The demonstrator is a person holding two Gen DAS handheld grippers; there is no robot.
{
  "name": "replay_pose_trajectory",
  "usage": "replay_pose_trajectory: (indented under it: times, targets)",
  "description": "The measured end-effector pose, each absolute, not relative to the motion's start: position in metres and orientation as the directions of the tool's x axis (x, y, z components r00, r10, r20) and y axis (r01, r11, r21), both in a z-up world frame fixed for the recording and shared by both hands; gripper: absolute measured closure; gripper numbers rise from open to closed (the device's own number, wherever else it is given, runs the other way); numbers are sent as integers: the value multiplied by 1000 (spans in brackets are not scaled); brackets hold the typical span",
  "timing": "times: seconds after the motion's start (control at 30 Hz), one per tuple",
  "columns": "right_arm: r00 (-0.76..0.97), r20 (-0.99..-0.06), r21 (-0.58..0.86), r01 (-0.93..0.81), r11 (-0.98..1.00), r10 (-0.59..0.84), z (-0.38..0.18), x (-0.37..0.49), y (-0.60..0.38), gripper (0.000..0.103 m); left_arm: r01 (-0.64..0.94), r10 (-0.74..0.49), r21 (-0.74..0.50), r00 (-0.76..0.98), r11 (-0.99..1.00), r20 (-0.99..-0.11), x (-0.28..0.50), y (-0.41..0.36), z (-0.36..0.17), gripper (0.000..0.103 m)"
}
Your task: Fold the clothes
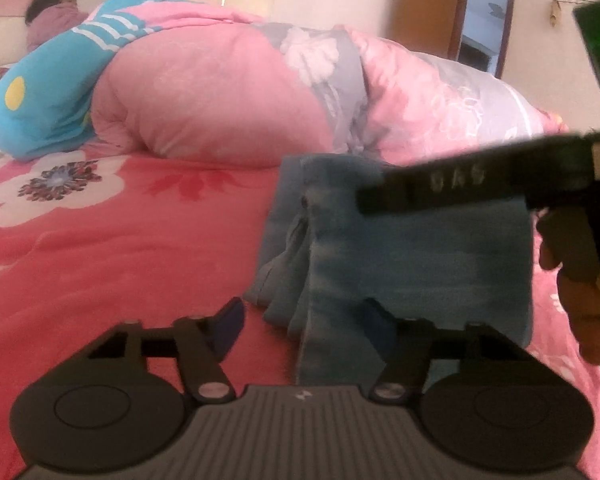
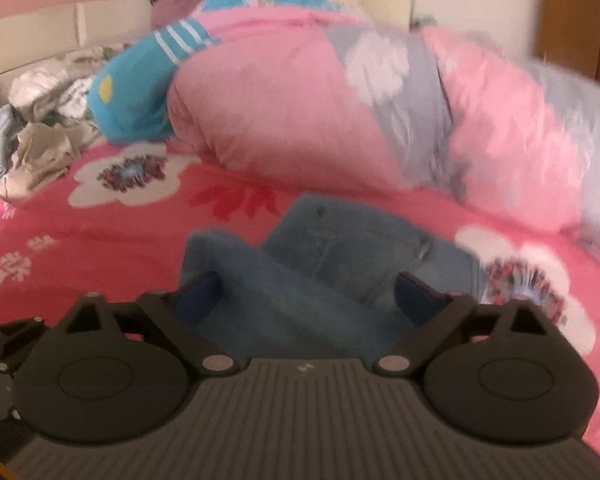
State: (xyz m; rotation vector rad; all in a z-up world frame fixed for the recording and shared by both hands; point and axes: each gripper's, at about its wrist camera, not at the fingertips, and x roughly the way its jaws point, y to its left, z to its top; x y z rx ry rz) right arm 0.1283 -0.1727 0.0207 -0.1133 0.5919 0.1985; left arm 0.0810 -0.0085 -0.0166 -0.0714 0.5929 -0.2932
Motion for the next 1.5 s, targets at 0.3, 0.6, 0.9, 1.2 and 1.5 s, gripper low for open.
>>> replay_pose_trajectory:
  times: [0.3,0.6,0.9,1.2,1.5]
  targets:
    - [746,-643,-23,-242,970,171,9,100,-187,67,312,-334,-137,769,940,-546,67,-11,-16,54]
    - [704,-683,83,-191,978,196,-8,53,-220,92,445,-432,-112,730,889,-530,35,-21,-16,50]
    - [689,-697,184,-92,979,196,-29,1,-256,94,500,-501,-149,705,853,-502,22,-6,-9,50]
    - [716,-678,150,-84,985,164,1,-30,-260,89,452,-472,-170,725,876,-502,30,9,-6,47]
    - [787,-578,42,-234,971,215,65,32,-196,35,408,-431,-170,721,897,-542,43,8,-12,47]
